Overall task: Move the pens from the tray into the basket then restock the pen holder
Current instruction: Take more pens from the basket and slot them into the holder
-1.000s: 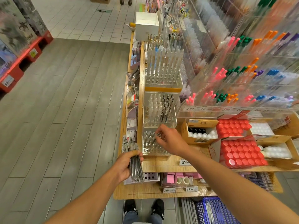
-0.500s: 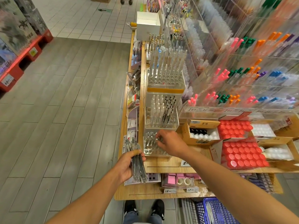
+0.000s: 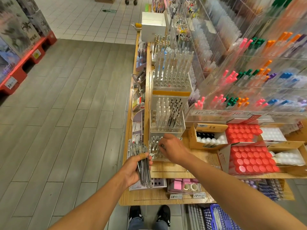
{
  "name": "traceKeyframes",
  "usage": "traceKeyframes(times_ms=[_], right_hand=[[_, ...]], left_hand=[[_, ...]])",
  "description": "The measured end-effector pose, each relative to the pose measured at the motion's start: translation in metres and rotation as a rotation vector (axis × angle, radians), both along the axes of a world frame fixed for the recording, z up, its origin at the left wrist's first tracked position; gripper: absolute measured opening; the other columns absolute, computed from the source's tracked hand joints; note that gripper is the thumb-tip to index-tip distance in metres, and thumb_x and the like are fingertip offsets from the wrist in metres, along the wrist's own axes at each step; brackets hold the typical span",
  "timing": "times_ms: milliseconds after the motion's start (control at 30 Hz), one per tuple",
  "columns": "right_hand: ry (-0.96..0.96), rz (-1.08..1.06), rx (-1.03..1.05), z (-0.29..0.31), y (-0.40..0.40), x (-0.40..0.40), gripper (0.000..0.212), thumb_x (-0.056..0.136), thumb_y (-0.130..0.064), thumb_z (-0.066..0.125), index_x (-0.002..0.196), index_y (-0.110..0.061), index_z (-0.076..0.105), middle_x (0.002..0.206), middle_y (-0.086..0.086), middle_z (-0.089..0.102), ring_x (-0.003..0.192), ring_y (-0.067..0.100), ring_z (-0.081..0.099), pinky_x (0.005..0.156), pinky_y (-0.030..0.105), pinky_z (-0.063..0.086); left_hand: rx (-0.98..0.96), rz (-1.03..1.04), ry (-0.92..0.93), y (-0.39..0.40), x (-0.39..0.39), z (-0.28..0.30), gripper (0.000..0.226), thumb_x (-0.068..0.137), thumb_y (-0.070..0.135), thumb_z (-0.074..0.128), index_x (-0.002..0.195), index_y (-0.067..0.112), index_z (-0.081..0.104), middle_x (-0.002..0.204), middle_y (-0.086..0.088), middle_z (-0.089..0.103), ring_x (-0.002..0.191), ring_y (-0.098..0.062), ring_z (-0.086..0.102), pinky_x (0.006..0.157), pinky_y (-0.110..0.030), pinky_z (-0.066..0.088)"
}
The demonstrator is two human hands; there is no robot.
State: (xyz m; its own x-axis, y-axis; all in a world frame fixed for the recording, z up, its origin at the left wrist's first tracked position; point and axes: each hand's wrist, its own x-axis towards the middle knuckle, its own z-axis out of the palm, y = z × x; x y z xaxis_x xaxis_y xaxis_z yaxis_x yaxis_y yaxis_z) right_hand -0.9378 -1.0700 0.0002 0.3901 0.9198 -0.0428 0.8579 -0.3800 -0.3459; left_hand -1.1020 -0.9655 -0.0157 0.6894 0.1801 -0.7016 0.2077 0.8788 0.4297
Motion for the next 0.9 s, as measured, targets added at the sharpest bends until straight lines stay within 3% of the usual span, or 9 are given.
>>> traceKeyframes(times_ms=[167,267,333,467,533,600,700,900], right_hand=[[0.061,-0.067,0.04,0.003,0.003,-0.006,0.017,0.09,-0.022,0.062,0.106,-0.018,0.068,0.097,-0.003,0.06,0.088,0.014,0.057,0.073,0.024,0.046],[0.451,-0.253,0.08,0.013,0.007,-0.013,0.015,0.093,-0.023,0.06,0.104,-0.018,0.068,0.085,-0.006,0.062,0.075,0.009,0.058,0.066,0.02,0.043],[0.705,-0.304,0.001,0.019,0.009,-0.016,0.018,0.095,-0.027,0.059,0.108,-0.016,0.066,0.086,-0.004,0.064,0.078,0.01,0.059,0.067,0.023,0.044],[0.934,-0.367,-0.058,0.028,0.006,-0.015,0.027,0.096,-0.029,0.059,0.114,-0.01,0.066,0.105,-0.002,0.065,0.097,0.012,0.059,0.082,0.026,0.042],[1.064,-0.406,-0.037,0.031,0.003,-0.013,0.024,0.094,-0.027,0.061,0.109,-0.008,0.065,0.099,-0.005,0.064,0.09,0.01,0.058,0.082,0.026,0.043],[1.202,-0.438,-0.001,0.035,0.002,-0.013,0.017,0.094,-0.022,0.062,0.102,-0.007,0.061,0.088,0.0,0.06,0.075,0.012,0.054,0.072,0.025,0.045],[1.251,-0.442,0.045,0.04,0.001,-0.01,0.014,0.094,-0.018,0.061,0.098,-0.006,0.056,0.077,0.002,0.058,0.062,0.01,0.054,0.059,0.021,0.046],[1.08,-0.48,0.178,0.048,-0.003,0.006,0.017,0.096,-0.016,0.055,0.107,-0.003,0.051,0.081,0.005,0.062,0.067,0.014,0.061,0.07,0.032,0.054]], left_hand=[[0.016,-0.006,-0.003,-0.001,0.001,-0.002,0.031,0.077,0.009,0.071,0.105,-0.003,0.066,0.088,-0.016,0.071,0.072,-0.024,0.069,0.064,-0.033,0.06],[0.024,-0.017,-0.008,-0.004,0.004,-0.005,0.028,0.076,0.007,0.072,0.101,-0.005,0.069,0.092,-0.019,0.073,0.073,-0.025,0.072,0.064,-0.033,0.062],[0.027,-0.025,-0.021,-0.006,0.005,-0.007,0.023,0.073,0.006,0.073,0.093,-0.005,0.073,0.092,-0.021,0.073,0.073,-0.026,0.073,0.067,-0.034,0.063],[0.026,-0.066,-0.036,-0.007,0.007,-0.006,0.021,0.075,0.007,0.072,0.091,-0.007,0.076,0.093,-0.023,0.073,0.073,-0.026,0.073,0.064,-0.034,0.062],[0.019,-0.073,-0.05,-0.007,0.008,-0.006,0.023,0.078,0.006,0.071,0.096,-0.008,0.074,0.096,-0.025,0.073,0.074,-0.027,0.073,0.063,-0.034,0.062],[0.006,-0.08,-0.073,-0.006,0.009,-0.004,0.023,0.08,0.006,0.07,0.098,-0.008,0.073,0.095,-0.025,0.072,0.074,-0.028,0.073,0.064,-0.035,0.062],[0.004,-0.089,-0.082,-0.006,0.01,-0.001,0.019,0.081,0.007,0.07,0.095,-0.005,0.077,0.091,-0.021,0.072,0.074,-0.027,0.072,0.066,-0.036,0.062],[0.03,-0.052,0.02,-0.004,0.004,-0.003,0.027,0.078,0.009,0.071,0.102,-0.001,0.062,0.074,-0.011,0.065,0.06,-0.021,0.064,0.057,-0.031,0.059]])
